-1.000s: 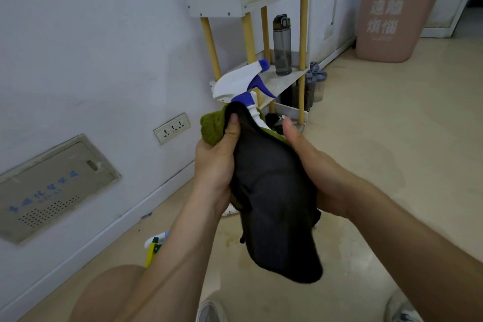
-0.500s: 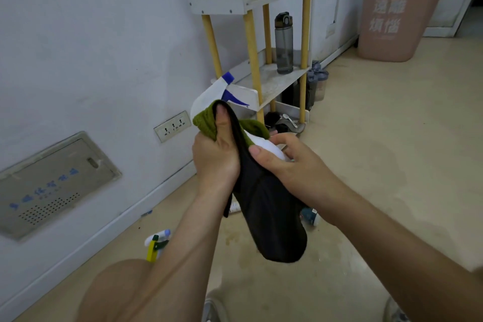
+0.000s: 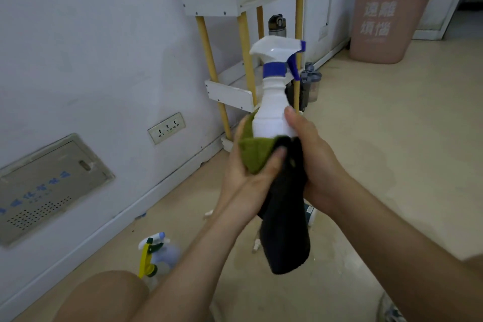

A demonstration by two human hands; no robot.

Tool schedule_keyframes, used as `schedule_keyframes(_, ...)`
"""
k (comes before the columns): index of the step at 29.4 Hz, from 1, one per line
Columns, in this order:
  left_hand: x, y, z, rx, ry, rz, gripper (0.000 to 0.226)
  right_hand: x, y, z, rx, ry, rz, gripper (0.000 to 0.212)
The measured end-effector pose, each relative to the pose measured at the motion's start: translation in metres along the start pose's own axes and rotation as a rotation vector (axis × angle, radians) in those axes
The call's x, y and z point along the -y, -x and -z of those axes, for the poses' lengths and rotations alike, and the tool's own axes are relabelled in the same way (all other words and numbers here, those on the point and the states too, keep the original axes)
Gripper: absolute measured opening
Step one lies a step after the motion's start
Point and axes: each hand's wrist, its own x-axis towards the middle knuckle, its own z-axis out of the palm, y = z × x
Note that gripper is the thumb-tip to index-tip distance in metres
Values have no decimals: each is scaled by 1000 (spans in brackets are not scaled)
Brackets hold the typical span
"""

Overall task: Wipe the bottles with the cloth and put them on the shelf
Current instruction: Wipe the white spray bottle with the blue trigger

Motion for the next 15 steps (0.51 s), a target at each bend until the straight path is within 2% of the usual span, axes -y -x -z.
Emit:
schedule_keyframes(2, 5, 6, 1, 70, -65, -88, 78, 2, 1, 2, 24, 16, 7, 59)
schedule_keyframes(4, 5, 8, 4, 43, -225, -157, 90, 6, 2, 5, 87, 126, 4, 63)
schedule_keyframes(6, 4, 6, 13, -1, -371, -243, 80, 15, 3, 10, 135, 207, 19, 57)
schedule_keyframes(8, 0, -2, 24, -82, -313, -288, 46, 22, 3, 14, 132, 221, 6, 44)
schedule_keyframes(10, -7, -7, 35, -161, -404, -333, 34, 24, 6, 14, 113, 269, -16, 33)
schedule_keyframes(11, -9, -10, 38, -177, -480, -306, 34, 23, 8, 13, 110, 314, 2, 26)
schedule_keyframes(13, -9, -18, 46, -245, -552, -123, 30, 23, 9, 11, 80, 383, 91, 18)
schedule_keyframes(15, -6, -28, 56, -333, -400, 97, 24, 26, 10, 9, 40, 414, 169, 13)
